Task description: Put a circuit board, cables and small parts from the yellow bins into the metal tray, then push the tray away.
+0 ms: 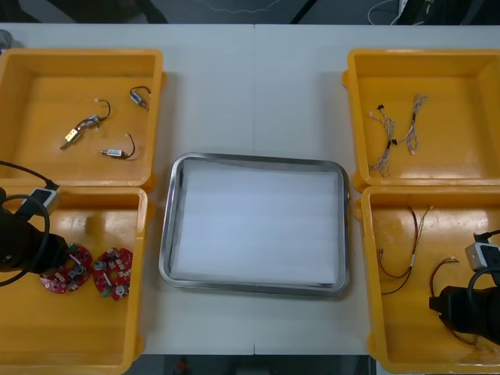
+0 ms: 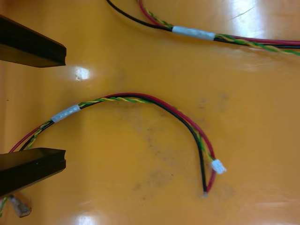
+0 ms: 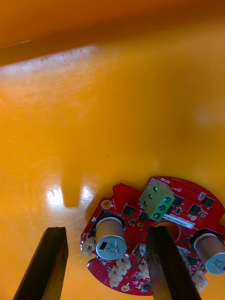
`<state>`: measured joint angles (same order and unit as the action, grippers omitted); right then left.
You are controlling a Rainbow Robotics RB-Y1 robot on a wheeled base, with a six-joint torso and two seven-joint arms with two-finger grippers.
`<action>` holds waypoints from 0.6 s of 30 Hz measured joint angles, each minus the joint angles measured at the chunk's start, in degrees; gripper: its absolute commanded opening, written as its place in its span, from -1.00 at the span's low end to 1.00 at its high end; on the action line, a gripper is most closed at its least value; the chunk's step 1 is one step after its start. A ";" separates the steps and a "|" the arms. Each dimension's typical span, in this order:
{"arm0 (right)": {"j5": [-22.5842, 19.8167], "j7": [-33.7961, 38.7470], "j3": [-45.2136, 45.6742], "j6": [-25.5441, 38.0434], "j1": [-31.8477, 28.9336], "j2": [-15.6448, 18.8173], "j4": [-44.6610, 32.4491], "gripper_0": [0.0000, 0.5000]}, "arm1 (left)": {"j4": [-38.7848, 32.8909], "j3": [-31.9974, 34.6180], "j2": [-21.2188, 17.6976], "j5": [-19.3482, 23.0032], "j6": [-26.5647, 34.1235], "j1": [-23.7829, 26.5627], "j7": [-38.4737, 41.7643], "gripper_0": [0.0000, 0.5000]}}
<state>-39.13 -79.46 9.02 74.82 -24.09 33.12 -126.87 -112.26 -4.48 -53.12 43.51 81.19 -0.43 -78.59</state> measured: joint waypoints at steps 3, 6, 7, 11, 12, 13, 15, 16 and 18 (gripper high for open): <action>0.48 0.00 -0.47 -0.14 -0.61 0.07 0.00 1.00 | 0.09 -0.35 0.00 -0.19 -0.37 0.00 0.00 -0.31; 1.13 -0.10 -0.82 -0.89 -1.01 0.11 0.00 1.00 | 0.19 -0.89 0.00 -0.55 -1.02 0.01 0.00 -0.89; 1.37 -0.25 -0.99 -1.16 -1.11 0.14 0.00 1.00 | 0.19 -0.97 0.00 -0.64 -1.09 0.03 0.00 -0.98; 2.29 -1.28 -1.64 -1.68 -1.28 0.25 0.00 1.00 | 0.20 -0.98 0.00 -0.73 -1.12 0.03 0.00 -1.00; 2.55 -1.28 -1.77 -1.68 -1.30 0.26 0.00 1.00 | 0.20 -0.98 0.00 -0.73 -1.12 0.05 0.00 -1.00; 2.78 -1.28 -1.90 -1.71 -1.32 0.27 0.00 1.00 | 0.20 -0.98 0.00 -0.73 -1.11 0.06 0.00 -1.00; 3.22 -1.28 -2.18 -1.77 -1.37 0.32 0.00 1.00 | 0.19 -0.96 0.00 -0.73 -0.86 0.18 0.00 -1.00; 3.48 -1.28 -2.37 -1.88 -1.40 0.39 0.00 1.00 | 0.11 -0.87 0.00 -0.70 -0.23 0.33 0.00 -1.00; 4.02 -1.28 -2.78 -2.41 -1.52 0.56 0.01 1.00 | -0.53 -0.30 0.00 -0.42 2.06 0.61 0.00 -1.00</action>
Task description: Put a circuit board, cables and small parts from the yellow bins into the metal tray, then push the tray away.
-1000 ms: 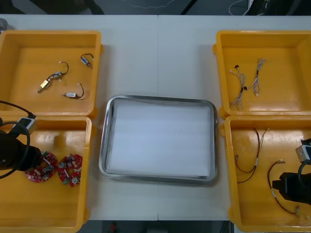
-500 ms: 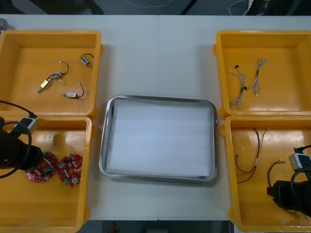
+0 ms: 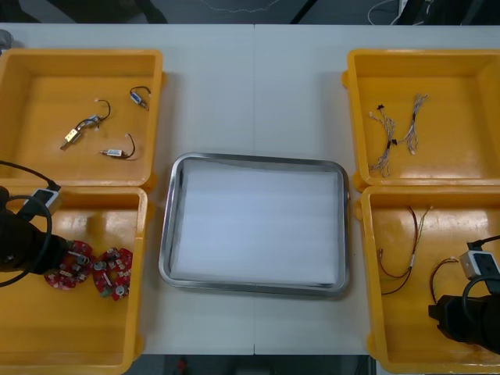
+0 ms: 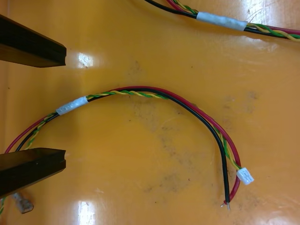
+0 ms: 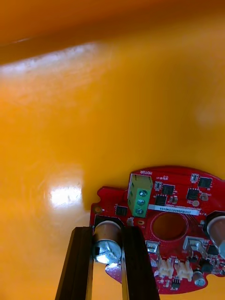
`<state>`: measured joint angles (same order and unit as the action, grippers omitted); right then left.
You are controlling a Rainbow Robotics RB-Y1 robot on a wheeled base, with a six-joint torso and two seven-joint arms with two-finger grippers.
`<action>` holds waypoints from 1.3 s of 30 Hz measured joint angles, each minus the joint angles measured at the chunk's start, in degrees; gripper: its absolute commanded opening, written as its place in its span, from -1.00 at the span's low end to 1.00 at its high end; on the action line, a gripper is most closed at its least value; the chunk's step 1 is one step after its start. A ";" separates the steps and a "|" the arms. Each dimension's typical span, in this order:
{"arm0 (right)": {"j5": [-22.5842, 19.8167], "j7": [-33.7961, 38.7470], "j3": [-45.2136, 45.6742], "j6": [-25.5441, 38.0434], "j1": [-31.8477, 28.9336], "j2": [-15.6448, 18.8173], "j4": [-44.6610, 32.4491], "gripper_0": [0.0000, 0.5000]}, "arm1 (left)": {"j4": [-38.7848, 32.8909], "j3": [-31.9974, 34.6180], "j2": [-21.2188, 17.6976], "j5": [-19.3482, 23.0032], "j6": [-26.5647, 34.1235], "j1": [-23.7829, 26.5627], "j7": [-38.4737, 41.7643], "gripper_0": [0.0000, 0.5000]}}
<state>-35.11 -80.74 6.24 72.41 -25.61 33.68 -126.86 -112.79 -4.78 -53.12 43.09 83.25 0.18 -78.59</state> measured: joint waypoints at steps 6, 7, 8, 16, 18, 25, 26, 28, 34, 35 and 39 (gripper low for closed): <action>1.17 0.00 -1.31 -1.92 -0.76 0.60 0.01 1.00 | -6.31 6.48 0.00 3.56 10.03 0.12 0.00 -1.00; 1.42 0.00 -1.48 -2.16 -0.92 0.69 0.01 1.00 | -7.74 7.63 0.00 3.76 11.52 0.12 0.00 -1.00; 1.73 0.00 -1.70 -2.47 -1.10 0.79 0.02 1.00 | -9.07 8.58 0.01 3.89 12.79 0.14 0.00 -1.00; 2.67 0.00 -4.57 -10.29 -1.91 2.42 3.25 1.00 | -15.73 9.99 0.01 5.01 22.20 3.81 0.00 -1.00; 2.67 0.00 -4.80 -10.35 -1.92 2.93 3.22 1.00 | -16.87 9.98 0.01 6.04 24.21 5.52 0.01 -0.99; 2.65 0.00 -4.83 -10.31 -1.92 3.21 3.23 0.10 | -20.25 6.68 0.01 7.89 26.20 13.15 0.10 -1.00; 2.66 0.00 -4.83 -10.30 -1.92 3.22 3.24 -0.74 | -20.32 5.48 0.01 8.44 26.22 14.61 0.13 -1.00; 2.66 0.00 -4.83 -10.26 -1.92 3.29 3.25 -1.00 | -20.33 2.48 0.01 9.45 26.24 17.54 0.29 -1.00; 2.63 0.00 -4.83 -10.21 -1.92 3.43 3.26 -1.00 | -20.35 -7.57 0.50 10.30 26.27 25.75 6.08 -1.00; 2.63 0.00 -4.83 -10.21 -1.92 3.43 3.26 -1.00 | -20.35 -9.09 0.89 10.30 26.27 26.97 8.39 -1.00; 2.54 0.00 -4.66 -8.60 -1.79 3.50 2.75 -1.00 | -20.11 -14.15 3.41 10.28 26.29 31.36 17.86 -1.00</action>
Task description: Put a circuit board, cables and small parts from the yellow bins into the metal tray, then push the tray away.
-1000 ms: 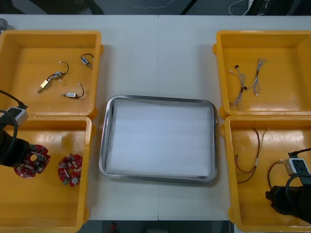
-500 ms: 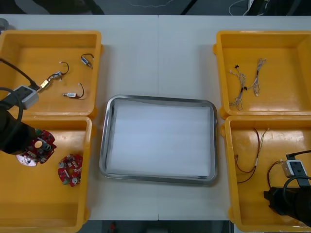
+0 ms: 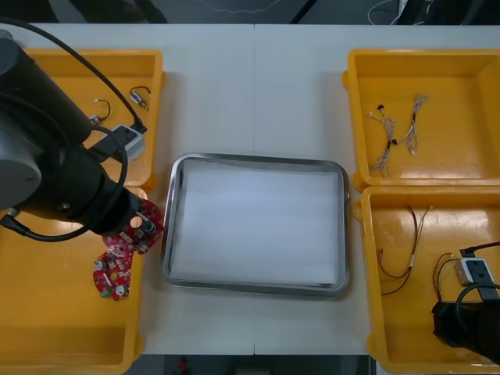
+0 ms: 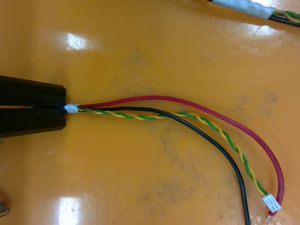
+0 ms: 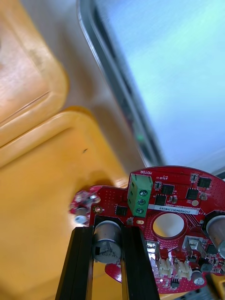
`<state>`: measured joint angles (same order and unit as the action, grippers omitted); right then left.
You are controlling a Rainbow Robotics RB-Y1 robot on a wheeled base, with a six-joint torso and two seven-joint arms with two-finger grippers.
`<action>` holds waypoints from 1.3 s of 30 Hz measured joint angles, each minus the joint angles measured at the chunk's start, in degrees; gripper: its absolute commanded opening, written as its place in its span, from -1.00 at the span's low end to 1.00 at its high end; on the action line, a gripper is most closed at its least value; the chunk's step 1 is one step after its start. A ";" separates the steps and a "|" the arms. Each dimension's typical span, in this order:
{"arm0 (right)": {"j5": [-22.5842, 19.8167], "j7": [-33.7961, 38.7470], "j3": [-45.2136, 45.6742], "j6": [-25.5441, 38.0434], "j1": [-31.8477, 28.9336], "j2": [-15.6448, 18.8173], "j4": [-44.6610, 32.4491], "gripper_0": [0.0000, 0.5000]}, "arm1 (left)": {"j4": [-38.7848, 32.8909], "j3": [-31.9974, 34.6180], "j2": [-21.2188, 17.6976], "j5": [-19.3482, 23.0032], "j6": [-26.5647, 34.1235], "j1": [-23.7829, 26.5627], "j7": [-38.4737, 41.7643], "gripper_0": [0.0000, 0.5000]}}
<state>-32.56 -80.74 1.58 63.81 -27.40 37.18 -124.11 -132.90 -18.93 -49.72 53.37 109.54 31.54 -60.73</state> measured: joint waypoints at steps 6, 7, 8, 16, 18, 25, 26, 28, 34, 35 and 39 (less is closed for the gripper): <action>-1.21 0.00 3.59 11.29 0.67 0.00 -5.30 -1.00 | 2.71 -6.47 5.89 -3.45 0.04 4.75 3.75 -1.00; -1.48 0.00 4.56 13.22 0.89 0.00 -6.39 -1.00 | 3.35 -7.61 6.81 -4.27 0.04 5.35 3.76 -1.00; -1.77 0.00 5.49 15.04 1.20 0.00 -7.39 -1.00 | 4.08 -8.65 7.65 -4.97 0.04 5.85 3.76 -1.00; -7.54 0.00 12.57 27.29 5.85 0.00 -12.72 -1.00 | 9.89 -14.75 11.68 -9.28 -0.91 7.59 3.76 -0.99; -10.39 0.00 14.83 30.76 7.58 0.00 -13.39 -1.00 | 11.21 -16.25 11.90 -10.38 -2.67 7.59 3.76 -1.00; -16.69 0.00 21.21 40.73 13.87 0.48 -15.22 -1.00 | 15.57 -20.84 11.94 -12.91 -8.02 7.62 3.76 -1.00; -17.42 0.00 21.75 42.03 14.76 0.80 -15.49 -1.00 | 16.04 -21.37 11.96 -13.36 -8.66 7.62 3.76 -0.99; -18.66 0.00 22.65 43.94 16.38 1.64 -15.77 -1.00 | 16.84 -22.38 12.09 -14.58 -9.31 7.62 3.76 -1.00; -22.13 0.00 25.50 45.80 20.69 4.30 -15.90 -1.00 | 17.72 -24.40 12.63 -16.21 -10.73 7.62 3.76 -1.00; -22.25 0.00 25.82 45.81 21.34 4.65 -15.92 -1.00 | 17.78 -24.51 12.70 -16.24 -10.77 7.62 3.76 -0.98; -22.41 0.01 26.22 45.86 23.57 6.43 -15.98 -1.00 | 17.87 -24.77 12.92 -16.60 -11.07 7.62 3.76 0.11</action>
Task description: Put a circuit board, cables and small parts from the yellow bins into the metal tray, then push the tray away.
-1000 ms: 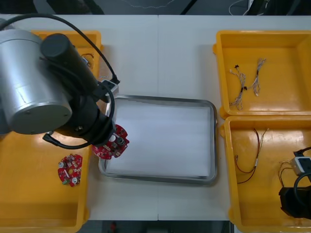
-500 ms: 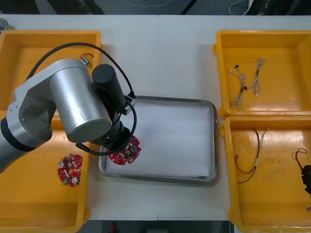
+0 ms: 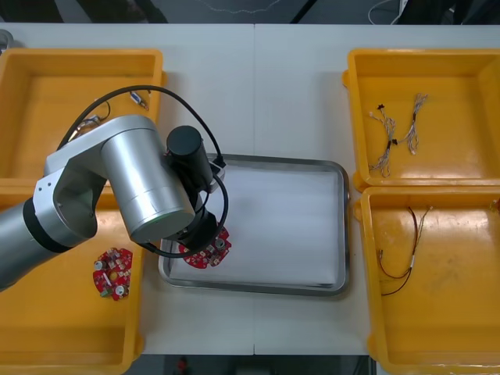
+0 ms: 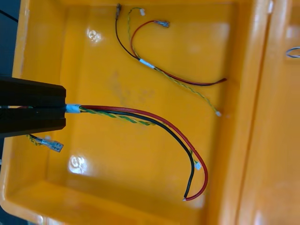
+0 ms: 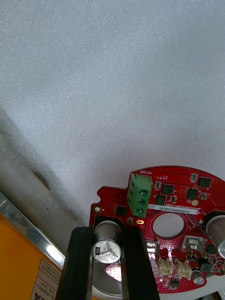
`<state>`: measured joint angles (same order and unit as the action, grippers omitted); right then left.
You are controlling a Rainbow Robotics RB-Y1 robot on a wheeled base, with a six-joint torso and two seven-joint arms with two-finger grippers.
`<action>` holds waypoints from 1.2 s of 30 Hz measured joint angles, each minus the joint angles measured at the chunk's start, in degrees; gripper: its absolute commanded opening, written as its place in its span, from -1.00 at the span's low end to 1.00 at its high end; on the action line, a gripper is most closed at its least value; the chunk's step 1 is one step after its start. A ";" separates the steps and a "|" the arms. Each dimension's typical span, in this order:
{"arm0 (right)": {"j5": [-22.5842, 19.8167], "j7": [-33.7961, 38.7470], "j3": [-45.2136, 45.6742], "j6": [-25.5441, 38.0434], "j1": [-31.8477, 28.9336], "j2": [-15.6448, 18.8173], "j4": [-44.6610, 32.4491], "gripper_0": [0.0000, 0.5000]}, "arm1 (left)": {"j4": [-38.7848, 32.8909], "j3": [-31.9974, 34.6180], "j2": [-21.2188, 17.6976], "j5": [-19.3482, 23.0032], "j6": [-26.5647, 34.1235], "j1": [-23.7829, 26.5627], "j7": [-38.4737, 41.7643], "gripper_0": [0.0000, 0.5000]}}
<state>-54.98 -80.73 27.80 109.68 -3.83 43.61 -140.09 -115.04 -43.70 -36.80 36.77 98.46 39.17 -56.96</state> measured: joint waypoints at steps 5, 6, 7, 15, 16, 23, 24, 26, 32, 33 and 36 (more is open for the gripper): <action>-1.16 0.00 -0.03 0.08 1.77 3.04 -0.12 -1.00 | 0.01 -0.02 0.24 -1.01 -0.10 0.00 0.00 1.00; -1.51 0.01 -0.04 0.08 2.07 3.53 -0.16 -1.00 | 0.01 -0.02 0.30 -1.14 -0.16 0.00 0.00 1.00; -1.81 0.01 -0.07 0.09 2.33 3.96 -0.20 -1.00 | 0.01 -0.02 0.38 -1.20 -0.17 0.00 0.00 1.00; -5.69 0.02 -2.21 0.09 5.06 6.92 -0.30 -1.00 | -0.09 0.01 0.83 -1.27 -0.10 0.10 0.01 1.00; -5.81 0.02 -2.76 0.09 5.47 7.13 -0.31 -1.00 | -0.21 0.12 0.84 -1.25 0.28 0.14 0.02 1.00; -5.96 0.02 -7.36 0.10 8.36 8.32 -0.36 -1.00 | -2.86 6.88 0.86 2.82 6.67 0.20 0.01 1.00; -5.96 0.02 -8.02 0.10 8.84 8.34 -0.36 -1.00 | -3.17 8.65 0.86 3.82 7.71 0.20 0.01 1.00; -5.96 0.02 -9.37 0.10 9.88 8.34 -0.37 -1.00 | -3.60 12.08 0.86 5.46 9.48 0.20 0.01 1.00; -5.98 0.02 -13.93 0.11 13.93 8.35 -0.39 -1.00 | -3.86 21.34 0.48 9.44 11.03 0.20 -0.02 1.00; -6.02 0.03 -14.68 0.12 14.68 8.36 -0.39 -1.00 | -3.86 22.56 0.26 9.73 11.04 0.20 -0.05 1.00; -6.80 0.03 -17.18 0.12 17.33 8.38 -0.40 -1.00 | -3.65 25.86 -0.75 10.75 11.07 0.21 -0.71 1.00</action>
<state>-61.77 -80.70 10.62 109.80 13.50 51.99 -140.49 -118.68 -17.84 -37.54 47.51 109.53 39.37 -57.68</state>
